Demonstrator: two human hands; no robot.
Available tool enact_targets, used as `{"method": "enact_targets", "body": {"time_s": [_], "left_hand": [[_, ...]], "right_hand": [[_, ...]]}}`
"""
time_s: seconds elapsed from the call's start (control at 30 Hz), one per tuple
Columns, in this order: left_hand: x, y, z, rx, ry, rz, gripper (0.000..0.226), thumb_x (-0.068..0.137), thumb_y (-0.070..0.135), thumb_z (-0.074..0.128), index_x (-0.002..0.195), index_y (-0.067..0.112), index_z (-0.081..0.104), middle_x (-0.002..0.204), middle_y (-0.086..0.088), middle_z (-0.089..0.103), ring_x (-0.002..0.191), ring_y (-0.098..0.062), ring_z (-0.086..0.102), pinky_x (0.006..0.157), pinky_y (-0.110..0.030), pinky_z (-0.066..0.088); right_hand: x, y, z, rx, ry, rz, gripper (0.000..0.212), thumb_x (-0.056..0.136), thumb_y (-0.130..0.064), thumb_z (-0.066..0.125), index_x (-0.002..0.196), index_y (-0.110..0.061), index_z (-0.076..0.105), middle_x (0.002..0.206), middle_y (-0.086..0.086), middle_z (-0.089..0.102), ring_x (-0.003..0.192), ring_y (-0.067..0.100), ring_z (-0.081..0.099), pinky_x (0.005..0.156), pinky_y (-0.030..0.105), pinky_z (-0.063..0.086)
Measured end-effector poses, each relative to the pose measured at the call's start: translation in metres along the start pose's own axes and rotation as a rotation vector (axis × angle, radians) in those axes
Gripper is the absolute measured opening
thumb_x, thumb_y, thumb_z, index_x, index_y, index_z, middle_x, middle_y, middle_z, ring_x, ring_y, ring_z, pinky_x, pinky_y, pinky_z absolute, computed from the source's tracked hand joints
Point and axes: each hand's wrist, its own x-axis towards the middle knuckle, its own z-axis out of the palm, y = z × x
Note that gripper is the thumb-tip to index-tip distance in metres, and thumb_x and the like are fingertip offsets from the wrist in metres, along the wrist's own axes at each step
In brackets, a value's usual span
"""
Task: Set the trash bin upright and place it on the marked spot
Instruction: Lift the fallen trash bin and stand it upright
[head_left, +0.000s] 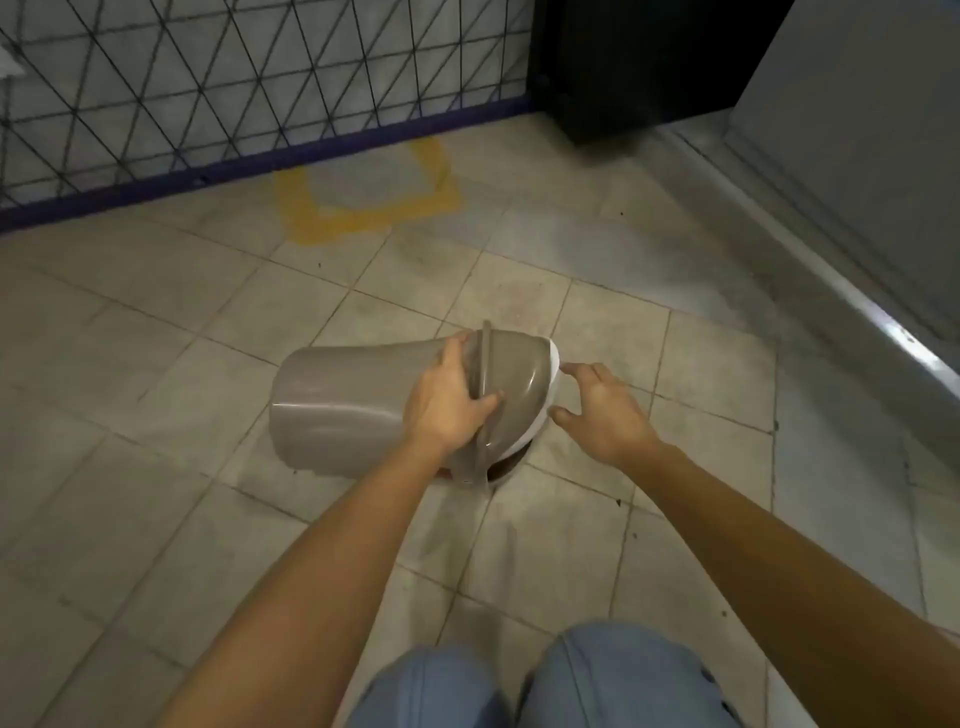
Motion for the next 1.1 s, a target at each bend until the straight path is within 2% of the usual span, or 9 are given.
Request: {"method": "enact_targets", "body": {"time_s": [0.2,0.33,0.4,0.5,0.67,0.83,0.9,1.0,1.1], "left_hand": [[0.008,-0.006,0.022,0.057,0.012,0.030,0.066,0.080,0.018,0.069,0.138,0.017,0.037,0.125,-0.007,0.053,0.114,-0.025,0.053,0.096,-0.039,0.044],[0.009,-0.001,0.033,0.063,0.067,-0.038,0.056,0.084,0.012,0.061,0.136,0.009,0.039,0.128,-0.014,0.048,0.112,-0.029,0.053,0.093,-0.033,0.041],[0.010,0.004,0.037,0.111,0.041,-0.069,0.056,0.083,0.008,0.057,0.135,0.003,0.037,0.130,-0.018,0.045,0.112,-0.033,0.052,0.090,-0.032,0.041],[0.011,0.007,0.038,0.144,-0.011,-0.088,0.054,0.080,0.006,0.055,0.130,-0.002,0.036,0.129,-0.022,0.043,0.114,-0.036,0.049,0.090,-0.033,0.041],[0.013,0.008,0.034,0.058,-0.061,-0.156,0.054,0.081,0.006,0.056,0.129,-0.003,0.034,0.133,-0.023,0.040,0.117,-0.037,0.048,0.091,-0.031,0.039],[0.014,0.007,0.017,-0.022,-0.047,-0.202,0.056,0.077,0.006,0.057,0.130,0.001,0.040,0.131,-0.021,0.047,0.119,-0.033,0.048,0.095,-0.029,0.037],[0.014,0.008,0.009,-0.094,-0.049,-0.223,0.054,0.077,0.006,0.057,0.130,0.003,0.044,0.126,-0.019,0.054,0.115,-0.031,0.053,0.091,-0.027,0.040],[0.013,0.011,-0.003,-0.177,-0.029,-0.234,0.049,0.080,0.007,0.056,0.128,0.005,0.047,0.121,-0.015,0.059,0.113,-0.028,0.055,0.094,-0.030,0.042],[0.010,0.015,-0.017,-0.272,0.009,-0.251,0.043,0.081,0.006,0.055,0.123,0.009,0.051,0.090,0.000,0.062,0.095,-0.021,0.058,0.082,-0.027,0.043]], "right_hand": [[0.008,0.011,0.021,0.161,-0.125,0.067,0.075,0.087,-0.041,0.054,0.146,-0.015,0.016,0.154,0.008,0.025,0.139,0.023,0.026,0.110,0.034,0.024],[0.015,0.011,0.032,0.197,-0.152,0.073,0.074,0.090,-0.033,0.052,0.148,-0.017,0.007,0.155,0.007,0.020,0.141,0.024,0.024,0.111,0.033,0.022],[0.018,0.009,0.036,0.211,-0.160,0.072,0.073,0.092,-0.027,0.051,0.148,-0.016,0.005,0.156,0.007,0.019,0.141,0.025,0.023,0.111,0.032,0.022],[0.021,0.009,0.041,0.305,-0.173,0.086,0.073,0.092,-0.024,0.049,0.148,-0.017,0.003,0.156,0.006,0.020,0.140,0.025,0.026,0.111,0.034,0.023],[0.020,0.008,0.041,0.393,-0.160,0.085,0.074,0.091,-0.033,0.051,0.148,-0.016,0.007,0.155,0.005,0.023,0.140,0.024,0.027,0.111,0.034,0.023],[0.020,0.005,0.033,0.393,-0.107,0.031,0.078,0.087,-0.040,0.055,0.148,-0.017,0.013,0.154,0.005,0.026,0.140,0.023,0.026,0.111,0.034,0.023],[0.021,0.001,0.023,0.393,-0.085,0.018,0.078,0.084,-0.047,0.056,0.146,-0.020,0.018,0.152,0.003,0.030,0.138,0.022,0.030,0.108,0.033,0.027],[0.022,-0.005,0.009,0.404,-0.039,-0.007,0.074,0.083,-0.053,0.054,0.144,-0.024,0.023,0.148,0.002,0.036,0.134,0.022,0.036,0.100,0.030,0.030],[0.022,-0.015,-0.001,0.402,-0.014,-0.028,0.074,0.084,-0.056,0.048,0.145,-0.021,0.022,0.150,0.003,0.034,0.135,0.022,0.034,0.103,0.032,0.028]]}}
